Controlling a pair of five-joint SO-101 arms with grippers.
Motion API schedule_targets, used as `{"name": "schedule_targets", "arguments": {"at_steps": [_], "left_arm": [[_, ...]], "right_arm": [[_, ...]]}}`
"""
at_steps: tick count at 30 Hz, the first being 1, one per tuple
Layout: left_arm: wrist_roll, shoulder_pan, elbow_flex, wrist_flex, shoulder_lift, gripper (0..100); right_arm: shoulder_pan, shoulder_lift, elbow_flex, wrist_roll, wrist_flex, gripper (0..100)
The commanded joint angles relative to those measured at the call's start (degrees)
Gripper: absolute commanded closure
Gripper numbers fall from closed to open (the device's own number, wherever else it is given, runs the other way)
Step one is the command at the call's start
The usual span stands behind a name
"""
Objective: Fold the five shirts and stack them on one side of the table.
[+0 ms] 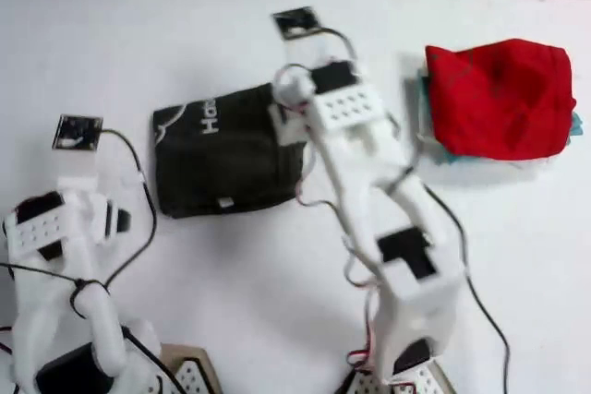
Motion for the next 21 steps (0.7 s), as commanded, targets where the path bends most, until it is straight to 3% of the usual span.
{"name": "schedule_targets", "arguments": {"at_steps": [1, 10, 17, 21], "left_arm": [[0.1, -0.7, 0.3, -2.1, -2.0, 76], [0.2, -0.7, 0.4, -1.9, -2.0, 76], [0.2, -0.8, 0.4, -1.6, -2.0, 76], [0.2, -0.8, 0.4, -1.6, -2.0, 76]], "right_arm": [[-1.8, 9.8, -13.5, -2.5, 2.8, 68.3], [-1.5, 32.8, -38.3, -3.0, 8.0, 63.2], [-0.7, 45.1, -49.1, -2.8, 10.2, 63.3], [-1.6, 48.4, -52.0, -2.5, 14.3, 71.3]]}}
